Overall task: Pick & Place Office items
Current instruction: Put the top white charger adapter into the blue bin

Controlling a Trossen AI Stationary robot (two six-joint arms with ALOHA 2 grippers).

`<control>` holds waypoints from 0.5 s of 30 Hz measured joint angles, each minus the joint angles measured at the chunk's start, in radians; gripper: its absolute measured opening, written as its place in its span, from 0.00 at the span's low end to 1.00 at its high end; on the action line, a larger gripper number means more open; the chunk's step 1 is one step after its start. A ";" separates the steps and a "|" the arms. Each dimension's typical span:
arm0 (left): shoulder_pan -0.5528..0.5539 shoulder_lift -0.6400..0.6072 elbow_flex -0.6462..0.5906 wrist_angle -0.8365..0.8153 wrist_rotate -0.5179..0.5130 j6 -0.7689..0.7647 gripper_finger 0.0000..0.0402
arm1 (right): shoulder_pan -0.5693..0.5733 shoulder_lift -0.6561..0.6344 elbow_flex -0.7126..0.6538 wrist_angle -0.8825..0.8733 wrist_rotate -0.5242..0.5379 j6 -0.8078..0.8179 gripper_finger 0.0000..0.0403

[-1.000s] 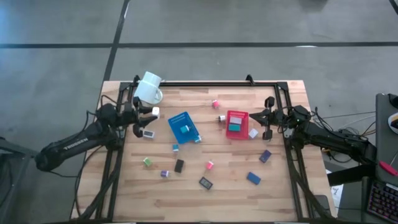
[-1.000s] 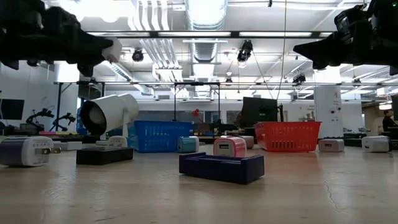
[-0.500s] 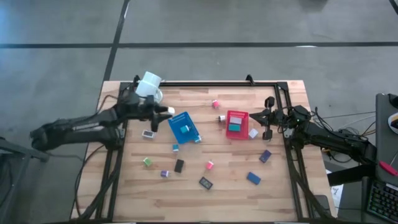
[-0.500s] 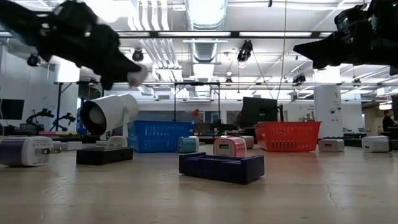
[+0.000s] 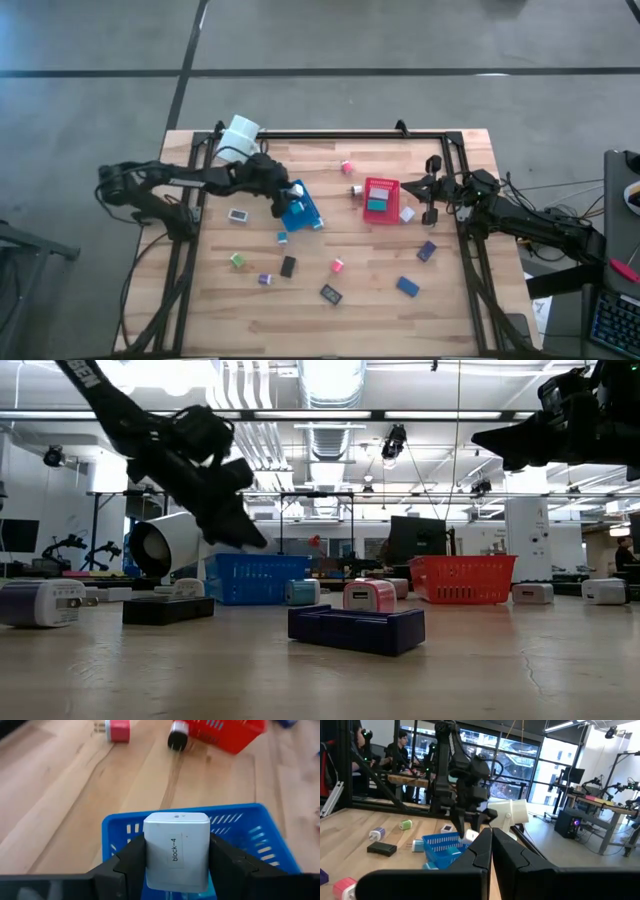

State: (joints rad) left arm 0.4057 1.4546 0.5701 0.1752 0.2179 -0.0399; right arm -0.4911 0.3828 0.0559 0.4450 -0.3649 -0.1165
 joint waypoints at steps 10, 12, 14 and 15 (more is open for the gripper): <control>-0.001 0.096 0.040 -0.038 -0.032 0.003 0.43 | 0.000 0.038 0.000 0.001 0.000 -0.018 0.02; -0.001 0.097 0.040 -0.038 -0.032 0.003 0.43 | 0.000 0.047 0.000 0.007 0.000 -0.019 0.02; -0.001 0.092 0.039 -0.043 -0.035 0.003 0.43 | 0.000 0.047 0.000 0.007 0.000 -0.018 0.02; -0.001 0.085 0.039 -0.046 -0.035 0.003 0.43 | 0.000 0.047 0.000 0.010 0.000 -0.018 0.02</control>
State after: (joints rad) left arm 0.4046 1.5400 0.6090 0.1290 0.1833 -0.0368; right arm -0.4915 0.4294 0.0555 0.4548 -0.3653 -0.1349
